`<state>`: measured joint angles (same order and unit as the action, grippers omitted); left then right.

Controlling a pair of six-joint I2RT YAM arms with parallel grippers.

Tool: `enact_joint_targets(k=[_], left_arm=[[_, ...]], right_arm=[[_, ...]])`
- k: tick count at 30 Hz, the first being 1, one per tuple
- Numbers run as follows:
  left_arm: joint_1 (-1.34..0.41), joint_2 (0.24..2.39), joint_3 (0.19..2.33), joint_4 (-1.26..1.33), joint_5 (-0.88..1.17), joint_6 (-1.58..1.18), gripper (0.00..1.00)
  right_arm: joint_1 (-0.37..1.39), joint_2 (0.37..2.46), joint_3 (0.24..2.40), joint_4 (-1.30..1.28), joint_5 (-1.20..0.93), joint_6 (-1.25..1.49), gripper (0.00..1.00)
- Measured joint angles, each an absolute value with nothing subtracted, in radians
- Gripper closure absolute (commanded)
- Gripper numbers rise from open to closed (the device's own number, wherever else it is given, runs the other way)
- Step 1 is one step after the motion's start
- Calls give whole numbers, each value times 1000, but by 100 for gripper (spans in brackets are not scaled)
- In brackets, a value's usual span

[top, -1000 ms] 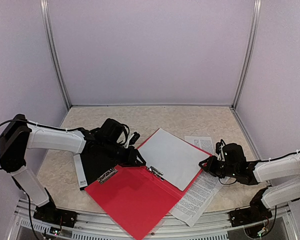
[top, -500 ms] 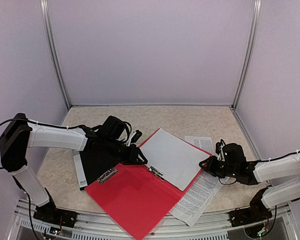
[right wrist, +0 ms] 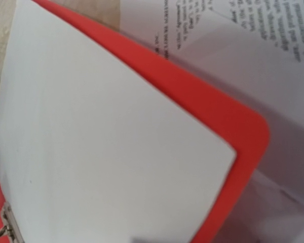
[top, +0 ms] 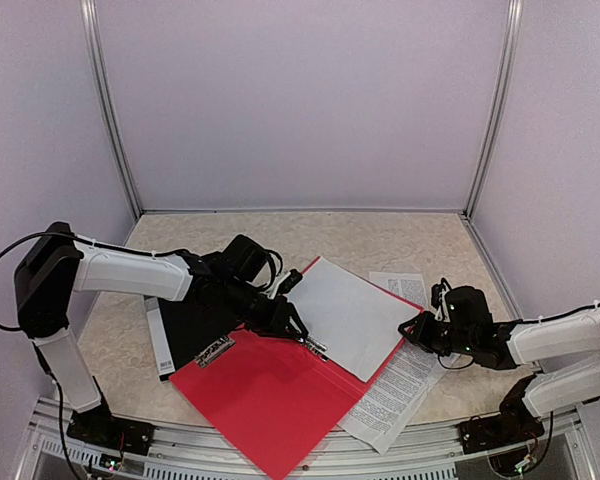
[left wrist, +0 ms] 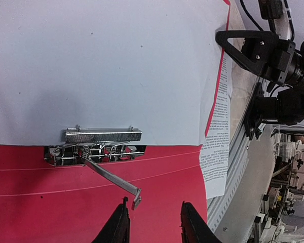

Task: Put the files into the folder
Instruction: Hold the folder at the center of the board, then clamp the file at the center of the board.

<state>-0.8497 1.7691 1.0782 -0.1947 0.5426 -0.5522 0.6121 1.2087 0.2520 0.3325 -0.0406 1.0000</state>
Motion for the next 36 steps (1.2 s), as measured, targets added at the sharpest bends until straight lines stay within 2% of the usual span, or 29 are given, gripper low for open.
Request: enact_joint_targets(k=[10, 19, 36], left_arm=[[-842, 1782, 1079, -220, 567, -532, 67], [-826, 1816, 1090, -228, 609, -511, 75], [-809, 1861, 1147, -247, 692, -488, 81]], right_arm=[[612, 1206, 255, 325, -41, 994, 82], [612, 1206, 262, 316, -41, 991, 82], [612, 1205, 264, 310, -41, 991, 86]])
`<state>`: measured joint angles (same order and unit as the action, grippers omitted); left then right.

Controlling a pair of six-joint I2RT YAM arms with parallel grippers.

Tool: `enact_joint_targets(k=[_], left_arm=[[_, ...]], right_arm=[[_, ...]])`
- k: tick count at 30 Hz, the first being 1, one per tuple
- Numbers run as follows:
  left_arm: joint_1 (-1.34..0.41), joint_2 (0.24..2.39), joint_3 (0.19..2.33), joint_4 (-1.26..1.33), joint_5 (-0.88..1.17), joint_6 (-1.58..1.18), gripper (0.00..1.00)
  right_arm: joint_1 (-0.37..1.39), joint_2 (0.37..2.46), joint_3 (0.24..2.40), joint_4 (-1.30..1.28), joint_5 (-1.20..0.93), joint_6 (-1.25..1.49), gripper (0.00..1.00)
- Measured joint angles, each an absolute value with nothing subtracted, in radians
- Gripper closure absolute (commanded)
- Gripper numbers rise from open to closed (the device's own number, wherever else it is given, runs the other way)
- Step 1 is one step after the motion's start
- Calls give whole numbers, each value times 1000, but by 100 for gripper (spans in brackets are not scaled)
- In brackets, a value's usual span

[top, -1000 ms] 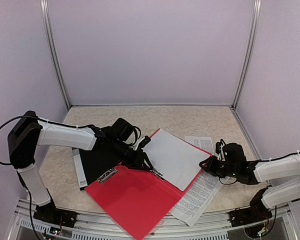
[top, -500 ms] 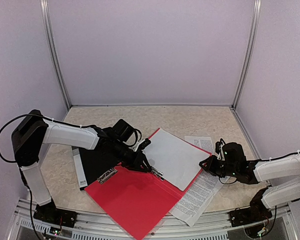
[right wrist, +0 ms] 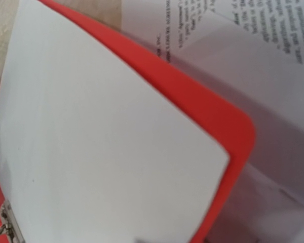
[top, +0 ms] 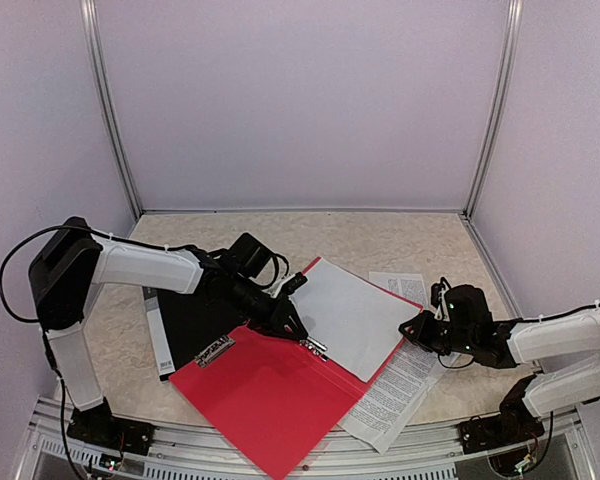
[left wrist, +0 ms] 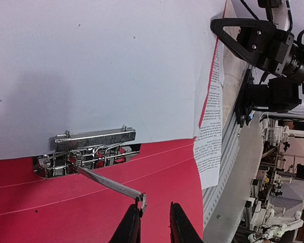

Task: Put the files into the folder
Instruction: Clamp the file at the center of the board.

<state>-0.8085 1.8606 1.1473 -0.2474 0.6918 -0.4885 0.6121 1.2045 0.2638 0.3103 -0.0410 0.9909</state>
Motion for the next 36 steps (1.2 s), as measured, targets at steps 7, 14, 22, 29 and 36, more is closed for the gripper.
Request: enact_joint_targets(k=[7, 14, 22, 29, 36], left_arm=[[-809, 1866, 1149, -263, 691, -485, 80], [-809, 1866, 1149, -274, 681, -480, 80], [-808, 1866, 1149, -279, 672, -469, 80], [-808, 1866, 1149, -279, 665, -466, 80], [-808, 1866, 1149, -279, 664, -466, 80]], right_arm=[[612, 1200, 264, 308, -41, 989, 90], [612, 1198, 264, 307, -41, 989, 94], [612, 1198, 268, 305, -43, 989, 97], [612, 1198, 268, 305, -46, 988, 100], [612, 1198, 269, 304, -46, 987, 100]])
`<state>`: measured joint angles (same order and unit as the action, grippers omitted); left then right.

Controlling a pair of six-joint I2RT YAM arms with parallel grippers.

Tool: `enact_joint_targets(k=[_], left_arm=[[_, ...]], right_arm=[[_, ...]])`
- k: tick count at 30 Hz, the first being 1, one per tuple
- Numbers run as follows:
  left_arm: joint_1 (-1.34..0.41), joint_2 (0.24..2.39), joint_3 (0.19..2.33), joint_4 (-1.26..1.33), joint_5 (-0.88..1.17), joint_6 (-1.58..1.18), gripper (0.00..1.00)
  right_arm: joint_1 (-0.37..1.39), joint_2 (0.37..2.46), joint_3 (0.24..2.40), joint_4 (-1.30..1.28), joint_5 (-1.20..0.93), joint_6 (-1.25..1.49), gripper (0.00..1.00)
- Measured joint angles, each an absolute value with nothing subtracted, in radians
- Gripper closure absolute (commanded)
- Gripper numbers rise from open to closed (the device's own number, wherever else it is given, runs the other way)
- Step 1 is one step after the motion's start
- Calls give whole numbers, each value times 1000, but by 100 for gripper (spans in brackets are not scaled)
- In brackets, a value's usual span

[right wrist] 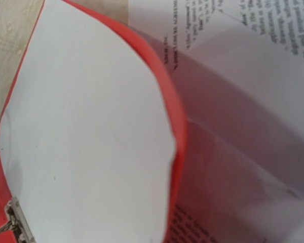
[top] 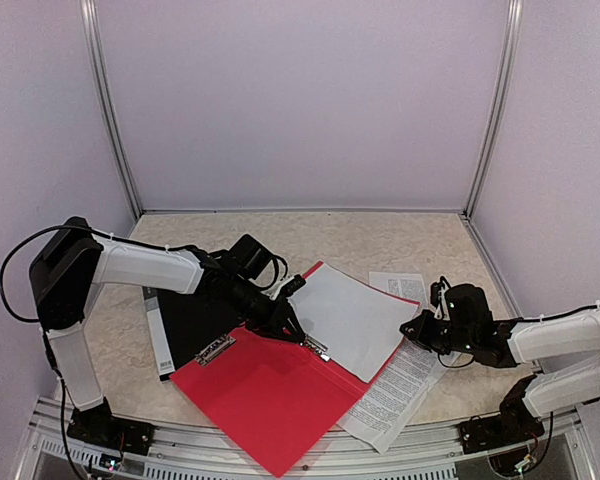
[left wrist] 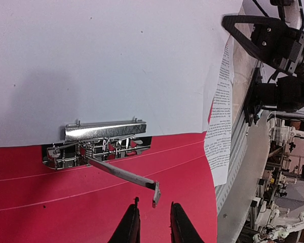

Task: Put the files into the folder
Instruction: Clamp the file at the center of the board.

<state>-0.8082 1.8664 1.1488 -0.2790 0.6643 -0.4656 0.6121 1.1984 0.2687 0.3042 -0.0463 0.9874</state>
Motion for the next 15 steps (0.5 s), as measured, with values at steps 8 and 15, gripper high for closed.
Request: enact_joint_targets(k=[8, 15], left_arm=[[-804, 1866, 1151, -278, 670, -463, 72], [-791, 1866, 1154, -278, 695, -464, 72]], right_arm=[[612, 1198, 271, 301, -47, 984, 100], [612, 1198, 285, 294, -46, 979, 100]])
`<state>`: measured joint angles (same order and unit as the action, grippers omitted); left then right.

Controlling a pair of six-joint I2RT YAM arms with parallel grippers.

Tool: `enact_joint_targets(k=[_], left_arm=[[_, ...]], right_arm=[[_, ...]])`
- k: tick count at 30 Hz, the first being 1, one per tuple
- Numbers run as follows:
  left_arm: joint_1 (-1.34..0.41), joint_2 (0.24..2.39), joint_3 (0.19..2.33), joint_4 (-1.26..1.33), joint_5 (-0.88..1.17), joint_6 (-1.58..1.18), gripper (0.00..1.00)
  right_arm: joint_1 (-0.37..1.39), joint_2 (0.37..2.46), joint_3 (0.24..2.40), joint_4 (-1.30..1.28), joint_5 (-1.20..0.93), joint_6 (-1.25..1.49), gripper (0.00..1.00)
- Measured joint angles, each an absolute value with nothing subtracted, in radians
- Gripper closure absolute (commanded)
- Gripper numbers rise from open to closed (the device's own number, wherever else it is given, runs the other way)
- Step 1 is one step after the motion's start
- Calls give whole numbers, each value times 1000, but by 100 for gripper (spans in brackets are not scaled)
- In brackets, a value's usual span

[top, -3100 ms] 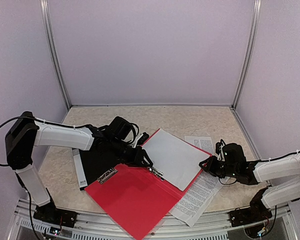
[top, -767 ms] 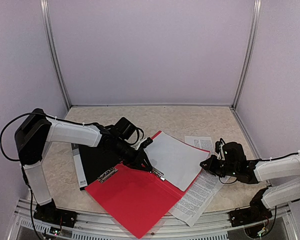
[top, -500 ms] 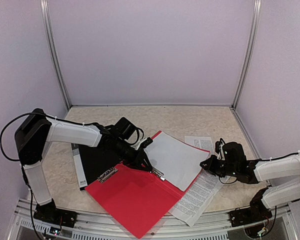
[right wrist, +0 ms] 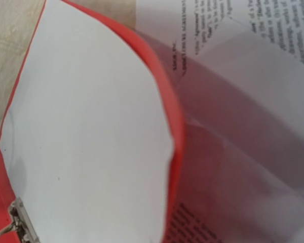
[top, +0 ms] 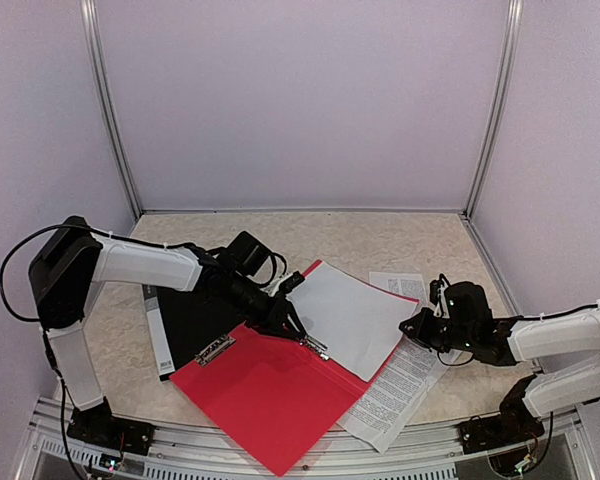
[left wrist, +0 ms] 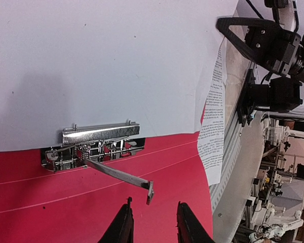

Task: Put the files into the folder
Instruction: Clamp the file at the center of the board.

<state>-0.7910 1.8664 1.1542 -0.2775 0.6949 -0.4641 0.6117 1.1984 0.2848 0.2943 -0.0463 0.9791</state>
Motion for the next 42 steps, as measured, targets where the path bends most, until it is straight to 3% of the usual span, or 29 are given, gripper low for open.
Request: enact_joint_targets(k=[14, 42], left_arm=[[-786, 1900, 1190, -270, 731, -464, 76], [-786, 1925, 1201, -270, 741, -463, 100]], right_arm=[[612, 1198, 285, 293, -46, 972, 100], [612, 1198, 285, 293, -46, 972, 100]])
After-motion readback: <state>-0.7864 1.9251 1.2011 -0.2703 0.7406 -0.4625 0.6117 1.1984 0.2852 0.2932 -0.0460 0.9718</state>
